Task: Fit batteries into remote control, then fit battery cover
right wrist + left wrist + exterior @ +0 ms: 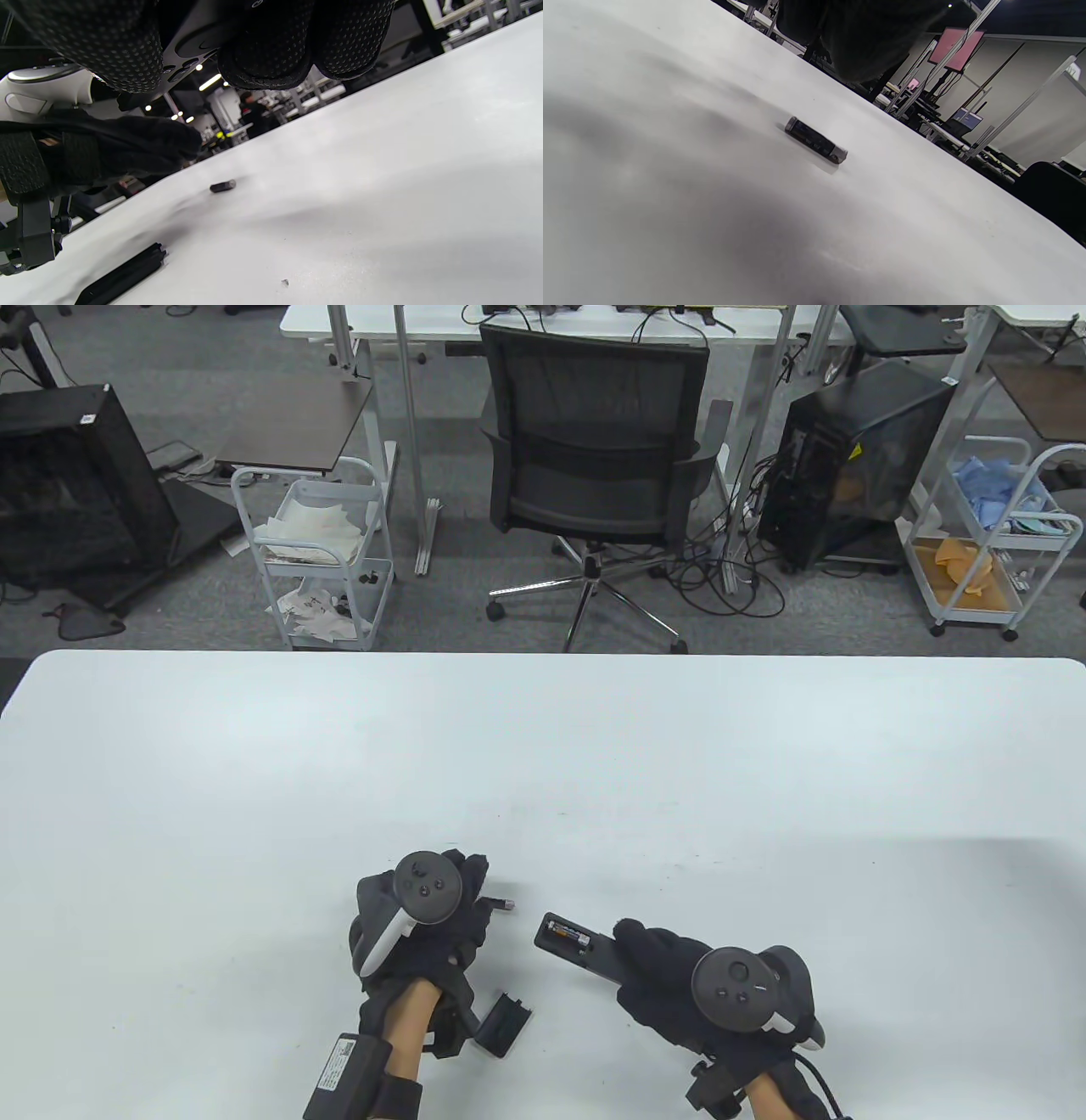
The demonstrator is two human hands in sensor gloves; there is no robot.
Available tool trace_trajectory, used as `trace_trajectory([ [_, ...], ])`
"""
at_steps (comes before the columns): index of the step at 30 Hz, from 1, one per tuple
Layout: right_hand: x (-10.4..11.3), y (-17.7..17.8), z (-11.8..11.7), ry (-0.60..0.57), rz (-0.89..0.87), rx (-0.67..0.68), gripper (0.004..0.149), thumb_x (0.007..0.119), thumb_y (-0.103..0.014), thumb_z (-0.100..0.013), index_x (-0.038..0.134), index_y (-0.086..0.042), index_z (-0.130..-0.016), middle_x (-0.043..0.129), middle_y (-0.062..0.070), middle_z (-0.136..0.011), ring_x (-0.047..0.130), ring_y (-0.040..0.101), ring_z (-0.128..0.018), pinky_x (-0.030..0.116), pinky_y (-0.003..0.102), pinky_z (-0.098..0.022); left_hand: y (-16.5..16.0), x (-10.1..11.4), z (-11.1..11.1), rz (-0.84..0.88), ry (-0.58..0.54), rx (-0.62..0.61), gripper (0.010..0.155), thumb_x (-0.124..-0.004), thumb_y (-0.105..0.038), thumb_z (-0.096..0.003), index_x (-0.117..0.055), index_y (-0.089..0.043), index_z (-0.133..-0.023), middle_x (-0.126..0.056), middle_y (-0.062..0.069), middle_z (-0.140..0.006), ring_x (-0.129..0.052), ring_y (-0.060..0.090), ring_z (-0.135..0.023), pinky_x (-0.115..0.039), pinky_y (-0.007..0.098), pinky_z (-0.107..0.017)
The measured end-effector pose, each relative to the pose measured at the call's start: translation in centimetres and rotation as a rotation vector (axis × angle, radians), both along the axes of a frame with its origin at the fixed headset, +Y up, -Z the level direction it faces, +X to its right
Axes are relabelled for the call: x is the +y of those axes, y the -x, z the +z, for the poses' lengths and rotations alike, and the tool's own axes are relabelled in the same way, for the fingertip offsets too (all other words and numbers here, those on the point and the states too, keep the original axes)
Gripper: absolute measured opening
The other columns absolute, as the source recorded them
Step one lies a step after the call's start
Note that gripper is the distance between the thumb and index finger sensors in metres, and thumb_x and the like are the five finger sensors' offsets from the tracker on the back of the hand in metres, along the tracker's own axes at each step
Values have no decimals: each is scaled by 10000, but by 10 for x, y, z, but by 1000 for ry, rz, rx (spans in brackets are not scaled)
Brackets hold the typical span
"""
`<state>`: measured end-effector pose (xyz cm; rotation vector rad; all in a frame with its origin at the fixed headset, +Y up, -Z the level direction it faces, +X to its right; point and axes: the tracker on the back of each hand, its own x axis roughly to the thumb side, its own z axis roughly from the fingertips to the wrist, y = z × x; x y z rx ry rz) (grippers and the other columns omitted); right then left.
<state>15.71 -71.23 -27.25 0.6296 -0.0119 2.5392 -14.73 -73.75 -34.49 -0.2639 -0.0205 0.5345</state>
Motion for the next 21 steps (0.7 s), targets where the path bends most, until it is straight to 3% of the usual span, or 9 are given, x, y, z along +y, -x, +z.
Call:
trace_trajectory([
  [4,0,-1,-1,1,6,-3,722,880,-487,-434,653,-186,-1050,889,59,-932,951,130,-588,782,430,-647,-13,-8,-10,-30,79,-40,564,-789,-267,-614,-572,-264,-1134,-512,72,-1207,-342,351,-1133,-65,689,-788],
  [9,0,-1,-1,0,25,-4,723,880,-486,-434,652,-188,-1051,888,59,-933,951,131,-590,781,431,-647,-25,-11,-19,-235,97,-54,540,-807,-266,-604,-620,-258,-1111,-570,69,-1163,-427,319,-1088,-73,685,-792],
  [17,0,-1,-1,-8,35,-5,719,878,-488,-434,654,-190,-1049,887,58,-935,951,132,-592,781,431,-648,-31,-18,-30,-269,169,-72,524,-799,-274,-614,-619,-277,-1107,-504,52,-1184,-415,301,-1077,-54,656,-800],
  [21,-1,0,-1,-5,41,-5,721,879,-486,-434,651,-190,-1051,887,59,-935,951,132,-593,780,431,-649,-34,-20,-37,-243,232,-101,491,-793,-261,-618,-643,-285,-1085,-497,58,-1179,-463,302,-1070,-150,667,-819],
])
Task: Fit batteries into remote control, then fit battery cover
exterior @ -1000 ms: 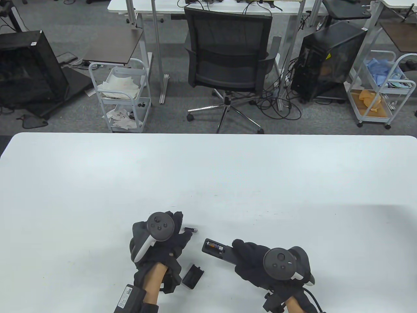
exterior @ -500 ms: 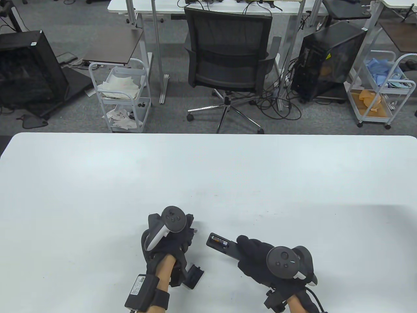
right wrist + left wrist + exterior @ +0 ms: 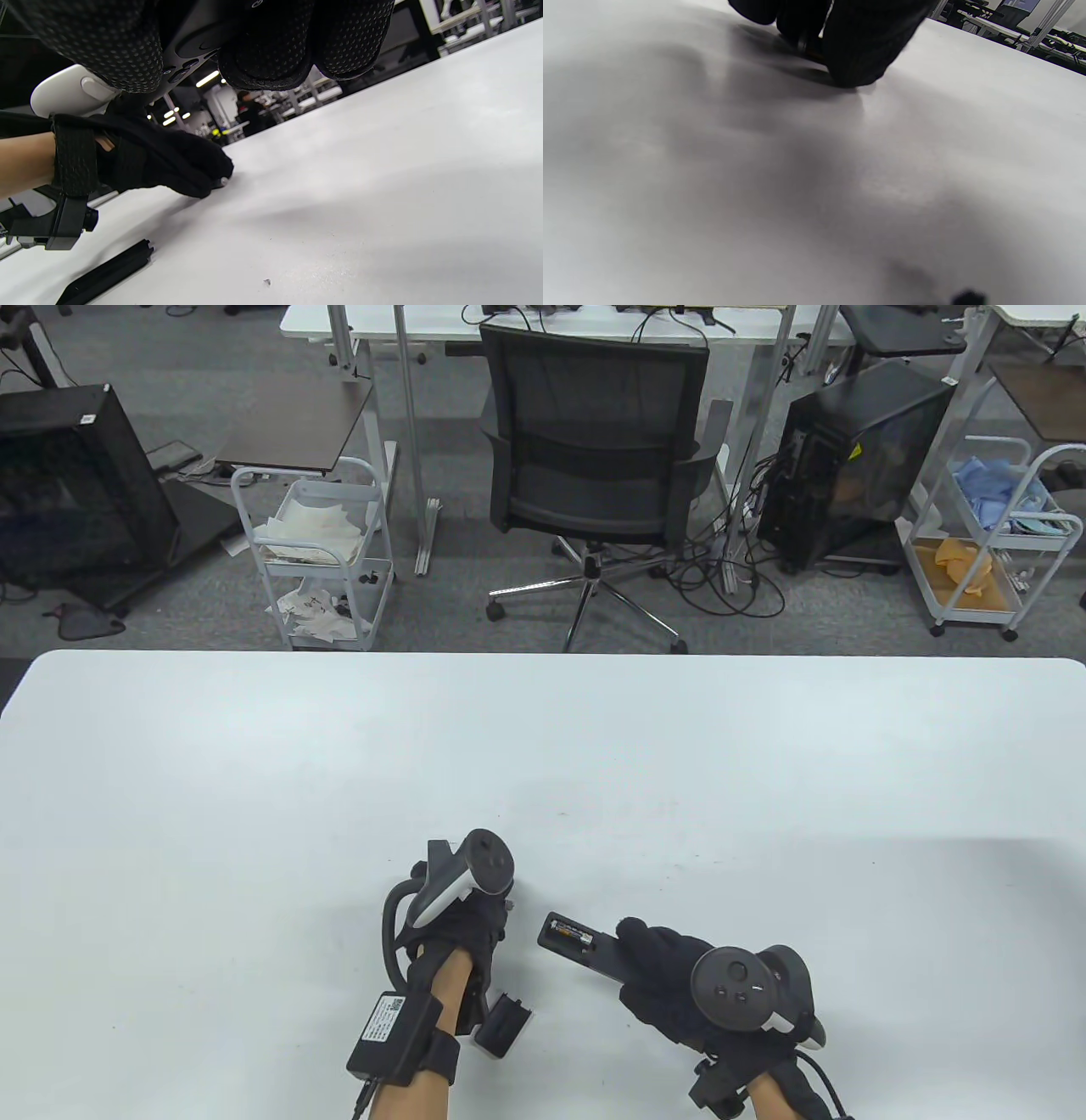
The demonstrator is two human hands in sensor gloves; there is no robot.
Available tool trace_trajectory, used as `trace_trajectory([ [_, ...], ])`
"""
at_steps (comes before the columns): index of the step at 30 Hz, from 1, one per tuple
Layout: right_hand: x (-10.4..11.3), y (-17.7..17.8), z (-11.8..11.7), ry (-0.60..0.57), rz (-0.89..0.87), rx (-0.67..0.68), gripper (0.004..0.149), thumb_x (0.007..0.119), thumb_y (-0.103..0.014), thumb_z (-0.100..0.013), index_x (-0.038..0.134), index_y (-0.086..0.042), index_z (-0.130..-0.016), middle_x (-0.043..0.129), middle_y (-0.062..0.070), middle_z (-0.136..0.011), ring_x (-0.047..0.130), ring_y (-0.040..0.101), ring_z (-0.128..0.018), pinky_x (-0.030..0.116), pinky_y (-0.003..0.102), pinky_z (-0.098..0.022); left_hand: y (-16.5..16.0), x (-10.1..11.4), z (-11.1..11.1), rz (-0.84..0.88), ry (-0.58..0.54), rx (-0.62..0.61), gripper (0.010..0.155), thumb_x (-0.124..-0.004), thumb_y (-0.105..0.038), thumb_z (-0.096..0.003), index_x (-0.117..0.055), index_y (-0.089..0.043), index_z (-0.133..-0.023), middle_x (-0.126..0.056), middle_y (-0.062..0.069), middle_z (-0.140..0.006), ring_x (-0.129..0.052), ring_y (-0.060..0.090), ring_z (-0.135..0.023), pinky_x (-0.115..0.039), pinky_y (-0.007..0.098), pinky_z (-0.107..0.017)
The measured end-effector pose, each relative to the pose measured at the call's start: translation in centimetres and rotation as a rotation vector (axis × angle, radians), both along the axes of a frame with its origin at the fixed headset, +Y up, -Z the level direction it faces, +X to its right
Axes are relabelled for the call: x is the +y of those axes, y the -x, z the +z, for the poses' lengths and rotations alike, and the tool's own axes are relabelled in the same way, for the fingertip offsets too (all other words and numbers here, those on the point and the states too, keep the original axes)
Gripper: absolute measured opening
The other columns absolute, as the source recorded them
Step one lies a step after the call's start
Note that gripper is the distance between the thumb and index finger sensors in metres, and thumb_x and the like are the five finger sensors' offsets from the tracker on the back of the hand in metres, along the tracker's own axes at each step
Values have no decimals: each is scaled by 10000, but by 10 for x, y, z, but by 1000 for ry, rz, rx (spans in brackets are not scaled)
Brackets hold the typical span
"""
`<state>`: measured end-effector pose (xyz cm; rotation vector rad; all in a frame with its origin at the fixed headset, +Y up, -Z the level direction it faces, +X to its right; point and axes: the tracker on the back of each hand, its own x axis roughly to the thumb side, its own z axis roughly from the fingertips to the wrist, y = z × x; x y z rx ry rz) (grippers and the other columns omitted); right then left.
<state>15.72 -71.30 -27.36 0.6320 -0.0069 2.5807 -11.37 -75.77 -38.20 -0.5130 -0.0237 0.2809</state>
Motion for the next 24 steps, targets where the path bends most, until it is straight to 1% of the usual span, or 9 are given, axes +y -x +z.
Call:
trace_trajectory([
  [4,-1,1,0,1,15,3,721,878,-487,-434,653,-189,-1051,885,57,-937,951,131,-594,780,431,-650,-4,2,-2,-29,0,-5,422,-798,-245,-616,-704,-241,-1027,-553,75,-1138,-512,307,-1041,-409,638,-808],
  [6,-1,2,0,2,17,5,720,879,-487,-433,653,-191,-1049,887,57,-936,951,132,-593,780,432,-649,-6,2,-3,-38,4,-19,416,-798,-234,-610,-710,-206,-1016,-582,85,-1113,-537,308,-1020,-443,621,-802],
  [8,-1,2,1,2,19,8,722,879,-487,-433,652,-189,-1050,886,57,-936,951,132,-593,780,431,-649,-10,2,-3,-80,18,-81,429,-777,-232,-611,-682,-180,-1026,-568,89,-1105,-529,308,-1015,-429,613,-810],
  [11,-2,2,1,1,22,8,721,879,-487,-433,652,-190,-1050,887,58,-936,951,133,-594,780,432,-650,-13,3,-1,-176,-19,-147,436,-777,-258,-594,-678,-179,-1012,-614,82,-1088,-598,297,-993,-516,576,-790],
  [14,-1,3,1,-4,28,11,720,877,-487,-433,652,-192,-1050,884,56,-939,950,135,-597,778,432,-652,-12,8,2,-186,-116,-149,451,-780,-300,-556,-717,-170,-984,-731,120,-1042,-740,306,-925,-656,533,-731],
  [17,-2,3,1,-5,31,11,719,877,-487,-433,650,-196,-1050,882,54,-942,949,134,-600,776,432,-654,0,18,9,-16,-232,-108,465,-832,-296,-515,-778,-117,-941,-871,195,-911,-925,304,-750,-817,499,-580],
  [20,-3,4,1,-1,39,11,720,877,-488,-433,650,-196,-1050,882,55,-942,949,134,-601,776,433,-655,14,30,21,163,-310,-73,473,-857,-303,-498,-795,-84,-913,-932,210,-808,-1002,285,-635,-884,478,-490],
  [22,-3,5,1,2,46,14,719,877,-487,-433,649,-196,-1050,882,52,-943,949,135,-601,775,433,-655,21,37,32,253,-334,-76,479,-858,-297,-508,-779,-78,-926,-919,211,-802,-993,281,-626,-870,483,-498],
  [24,-4,6,1,2,50,17,721,878,-486,-432,648,-196,-1051,882,55,-942,949,135,-600,776,433,-655,26,44,45,253,-338,-111,500,-833,-300,-526,-727,-83,-964,-875,199,-824,-960,272,-645,-837,486,-527],
])
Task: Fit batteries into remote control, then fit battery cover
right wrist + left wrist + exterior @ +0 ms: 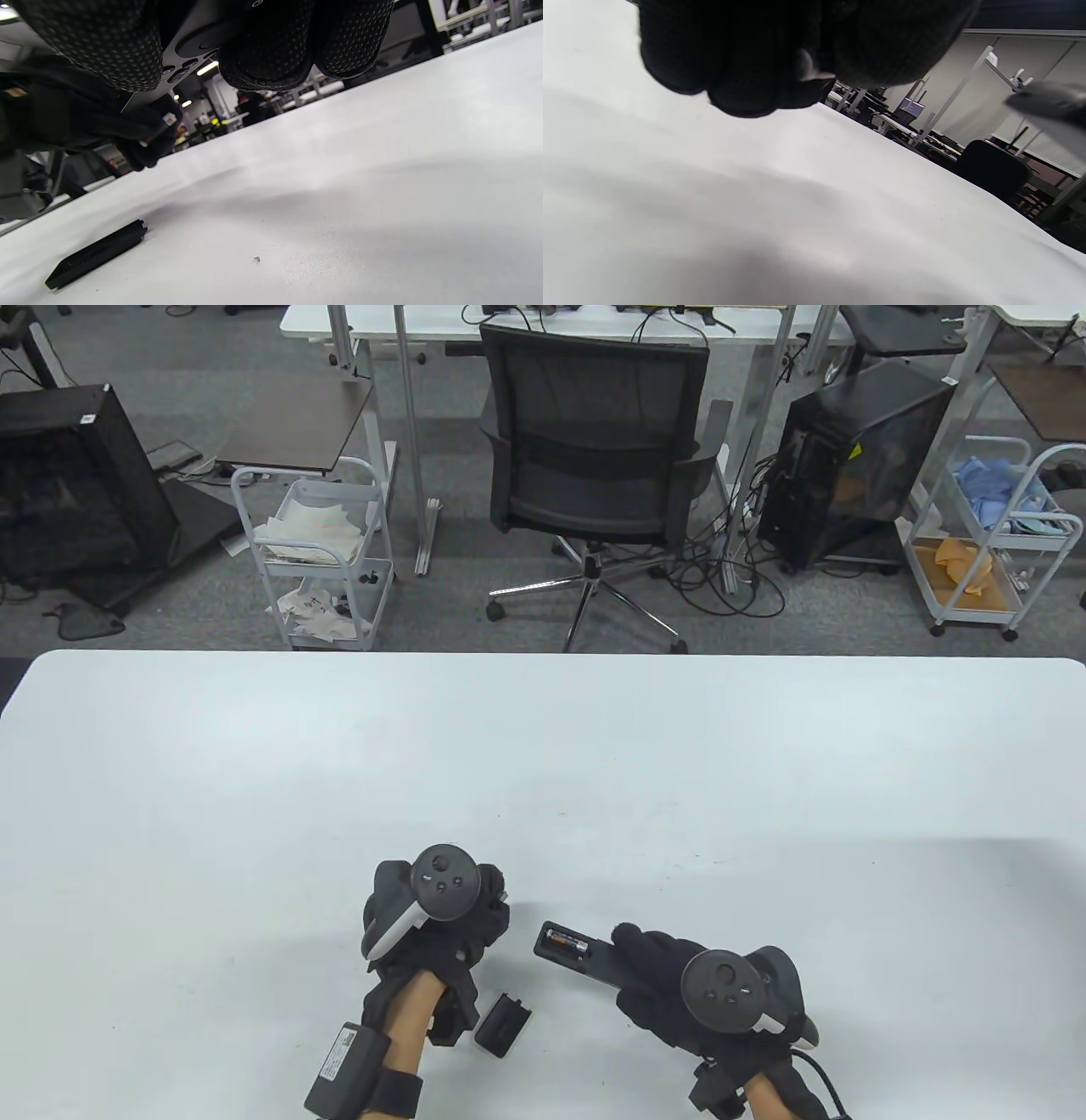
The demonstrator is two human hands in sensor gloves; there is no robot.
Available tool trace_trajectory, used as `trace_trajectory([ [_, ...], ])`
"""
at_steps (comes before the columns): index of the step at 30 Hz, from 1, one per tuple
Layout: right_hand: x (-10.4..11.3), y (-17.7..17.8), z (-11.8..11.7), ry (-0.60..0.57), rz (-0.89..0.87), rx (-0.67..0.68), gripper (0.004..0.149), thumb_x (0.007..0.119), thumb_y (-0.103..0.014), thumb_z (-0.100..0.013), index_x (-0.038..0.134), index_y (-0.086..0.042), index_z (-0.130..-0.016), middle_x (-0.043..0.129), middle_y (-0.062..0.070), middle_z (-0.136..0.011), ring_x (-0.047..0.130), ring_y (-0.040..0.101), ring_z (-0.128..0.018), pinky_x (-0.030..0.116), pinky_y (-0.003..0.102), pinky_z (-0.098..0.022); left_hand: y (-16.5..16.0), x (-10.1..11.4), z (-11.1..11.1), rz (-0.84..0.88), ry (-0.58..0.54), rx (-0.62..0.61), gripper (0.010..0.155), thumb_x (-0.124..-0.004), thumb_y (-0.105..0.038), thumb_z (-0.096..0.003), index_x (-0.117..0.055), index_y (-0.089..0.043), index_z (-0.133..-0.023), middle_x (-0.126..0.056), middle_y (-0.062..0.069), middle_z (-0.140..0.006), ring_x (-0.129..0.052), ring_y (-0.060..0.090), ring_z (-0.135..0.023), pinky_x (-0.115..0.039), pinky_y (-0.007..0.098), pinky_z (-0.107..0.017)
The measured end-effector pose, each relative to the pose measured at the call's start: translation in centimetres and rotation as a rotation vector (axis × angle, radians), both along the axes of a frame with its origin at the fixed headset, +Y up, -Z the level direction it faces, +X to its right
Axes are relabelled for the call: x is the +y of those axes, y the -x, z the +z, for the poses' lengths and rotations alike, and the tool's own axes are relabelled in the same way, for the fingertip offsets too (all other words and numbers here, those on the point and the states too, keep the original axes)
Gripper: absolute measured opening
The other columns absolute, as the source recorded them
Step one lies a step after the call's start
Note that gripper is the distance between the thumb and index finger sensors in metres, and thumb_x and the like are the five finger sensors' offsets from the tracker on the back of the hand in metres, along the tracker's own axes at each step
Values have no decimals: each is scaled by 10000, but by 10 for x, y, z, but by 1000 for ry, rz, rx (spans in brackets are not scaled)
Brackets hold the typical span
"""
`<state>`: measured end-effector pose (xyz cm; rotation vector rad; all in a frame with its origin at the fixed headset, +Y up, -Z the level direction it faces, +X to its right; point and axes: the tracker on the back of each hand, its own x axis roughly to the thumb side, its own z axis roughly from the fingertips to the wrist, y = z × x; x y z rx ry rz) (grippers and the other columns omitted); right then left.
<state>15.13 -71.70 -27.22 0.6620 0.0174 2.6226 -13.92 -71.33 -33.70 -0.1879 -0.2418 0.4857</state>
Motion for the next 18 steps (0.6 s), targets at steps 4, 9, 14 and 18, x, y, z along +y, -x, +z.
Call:
trace_trajectory([
  [4,-1,1,1,4,1,5,718,877,-486,-433,650,-196,-1049,882,53,-942,949,136,-599,776,433,-654,9,10,30,51,-17,-86,705,-769,-302,-565,-411,-250,-1170,-841,138,-853,-929,245,-655,-808,472,-534],
  [9,-2,1,1,7,4,2,719,877,-486,-433,651,-193,-1049,882,56,-941,949,135,-599,777,433,-652,14,-1,53,282,-60,-125,524,-677,-283,-595,-633,-251,-1116,-745,125,-937,-840,267,-763,-738,509,-616],
  [14,-1,4,3,10,-3,16,720,877,-486,-432,650,-193,-1049,884,56,-939,950,136,-597,778,433,-651,19,-14,56,615,-77,-98,482,-703,-234,-606,-634,-199,-1082,-781,151,-964,-870,325,-787,-738,535,-619],
  [18,-1,7,5,16,-6,30,720,876,-487,-432,650,-195,-1049,882,53,-941,949,135,-599,776,431,-654,22,-9,63,767,-194,-47,439,-723,-230,-599,-683,-206,-1035,-843,152,-966,-901,339,-797,-762,534,-618],
])
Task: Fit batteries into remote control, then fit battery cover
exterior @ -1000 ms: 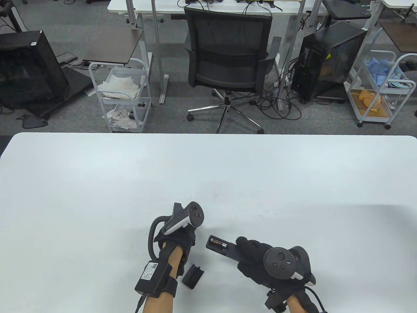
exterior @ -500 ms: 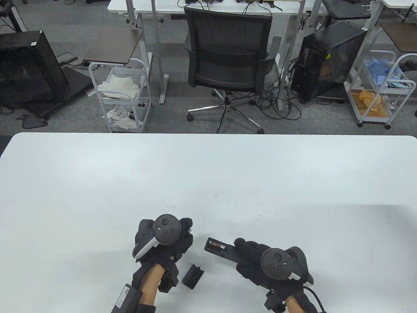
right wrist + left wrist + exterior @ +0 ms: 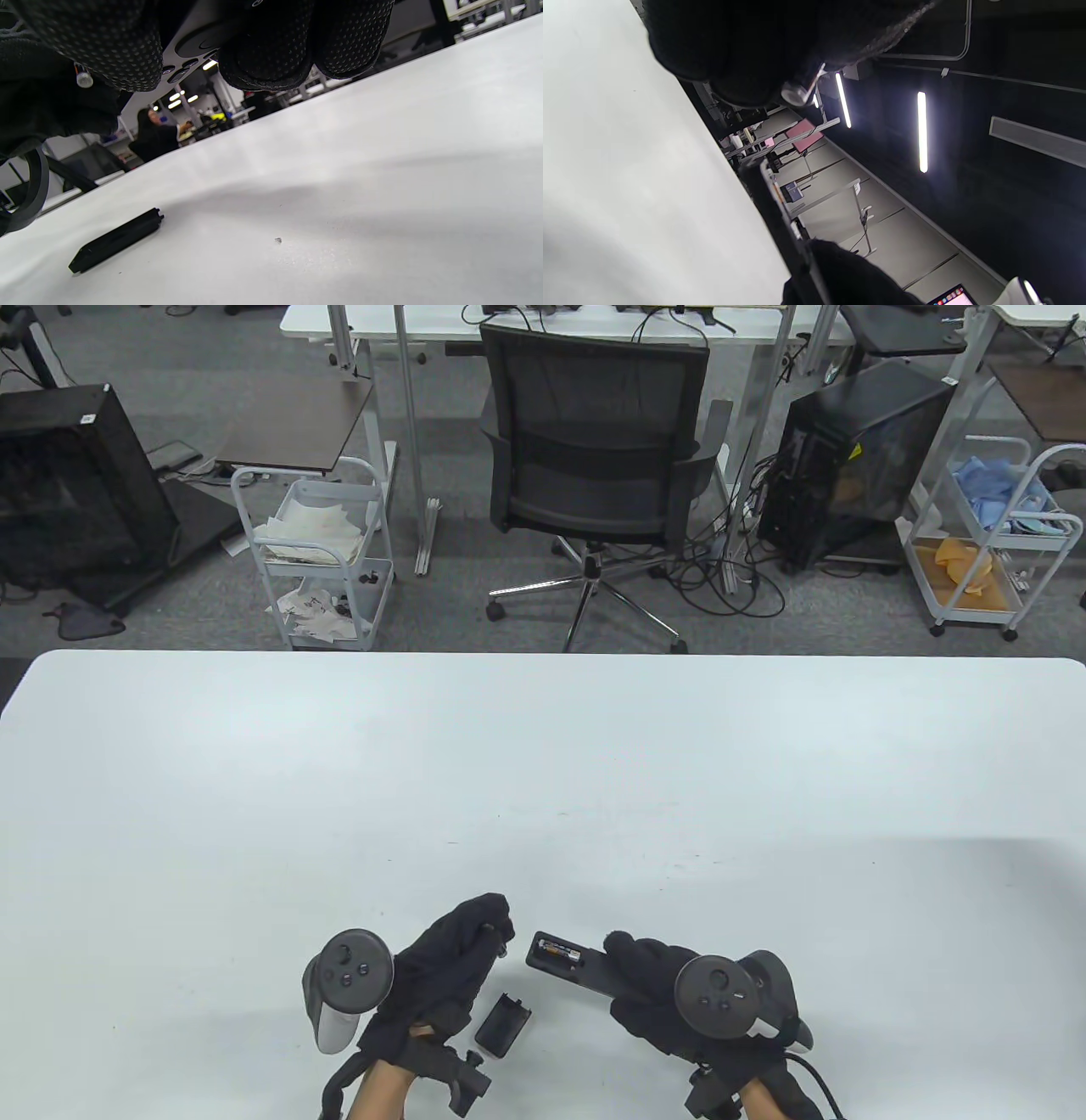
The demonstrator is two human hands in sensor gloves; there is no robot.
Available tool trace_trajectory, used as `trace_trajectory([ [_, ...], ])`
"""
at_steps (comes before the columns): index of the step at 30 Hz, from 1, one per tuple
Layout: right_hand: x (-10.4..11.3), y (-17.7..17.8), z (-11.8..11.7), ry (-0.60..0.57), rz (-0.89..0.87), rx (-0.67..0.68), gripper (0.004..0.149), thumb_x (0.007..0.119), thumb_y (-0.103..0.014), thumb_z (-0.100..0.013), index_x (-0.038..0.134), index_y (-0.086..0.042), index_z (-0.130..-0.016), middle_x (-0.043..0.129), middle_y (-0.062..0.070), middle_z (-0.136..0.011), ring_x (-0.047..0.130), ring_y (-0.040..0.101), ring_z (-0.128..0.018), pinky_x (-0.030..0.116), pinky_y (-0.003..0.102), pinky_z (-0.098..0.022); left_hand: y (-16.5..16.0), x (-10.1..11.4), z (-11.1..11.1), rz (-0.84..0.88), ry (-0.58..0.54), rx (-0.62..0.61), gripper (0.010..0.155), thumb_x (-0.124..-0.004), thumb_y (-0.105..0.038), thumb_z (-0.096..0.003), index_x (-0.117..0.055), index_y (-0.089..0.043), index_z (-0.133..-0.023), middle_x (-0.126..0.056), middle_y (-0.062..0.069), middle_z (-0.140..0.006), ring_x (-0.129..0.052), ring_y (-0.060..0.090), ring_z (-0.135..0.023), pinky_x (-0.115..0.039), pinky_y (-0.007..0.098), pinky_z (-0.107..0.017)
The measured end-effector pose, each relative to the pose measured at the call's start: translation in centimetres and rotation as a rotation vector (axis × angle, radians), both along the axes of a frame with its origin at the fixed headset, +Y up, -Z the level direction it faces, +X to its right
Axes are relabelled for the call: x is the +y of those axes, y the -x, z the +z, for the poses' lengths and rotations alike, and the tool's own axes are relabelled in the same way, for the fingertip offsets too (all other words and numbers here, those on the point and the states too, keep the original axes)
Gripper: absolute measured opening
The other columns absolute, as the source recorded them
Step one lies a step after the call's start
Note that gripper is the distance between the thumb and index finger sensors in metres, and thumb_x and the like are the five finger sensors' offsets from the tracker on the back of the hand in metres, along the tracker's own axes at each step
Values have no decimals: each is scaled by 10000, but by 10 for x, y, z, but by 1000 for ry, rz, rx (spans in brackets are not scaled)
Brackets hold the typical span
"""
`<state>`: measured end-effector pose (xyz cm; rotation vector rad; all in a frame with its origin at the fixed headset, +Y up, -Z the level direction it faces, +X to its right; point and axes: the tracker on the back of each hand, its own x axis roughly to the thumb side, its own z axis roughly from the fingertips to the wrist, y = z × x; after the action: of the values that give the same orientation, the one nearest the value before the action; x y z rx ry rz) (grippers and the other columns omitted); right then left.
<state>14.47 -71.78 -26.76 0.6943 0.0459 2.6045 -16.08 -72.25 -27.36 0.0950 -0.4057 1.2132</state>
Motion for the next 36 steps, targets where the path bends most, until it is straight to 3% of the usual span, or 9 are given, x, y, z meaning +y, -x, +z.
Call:
trace_trajectory([
  [8,1,2,3,4,-28,23,719,875,-487,-432,648,-196,-1049,882,52,-940,948,131,-599,776,430,-655,-20,-7,7,25,-78,-69,419,-714,-248,-604,-700,-249,-1023,-810,107,-1048,-644,411,-1049,-562,628,-746],
  [21,1,1,3,31,-83,45,718,876,-484,-435,651,-185,-1048,888,62,-929,947,124,-588,780,424,-652,-30,-19,2,-65,-12,-170,416,-689,-259,-616,-684,-279,-1031,-724,64,-1126,-512,392,-1112,-441,660,-777],
  [36,0,0,2,38,-75,45,713,875,-483,-435,655,-183,-1044,891,62,-927,949,123,-583,783,424,-648,-37,-24,2,-149,8,-257,453,-690,-271,-617,-656,-196,-1062,-516,120,-1208,-444,416,-1121,-391,676,-783],
])
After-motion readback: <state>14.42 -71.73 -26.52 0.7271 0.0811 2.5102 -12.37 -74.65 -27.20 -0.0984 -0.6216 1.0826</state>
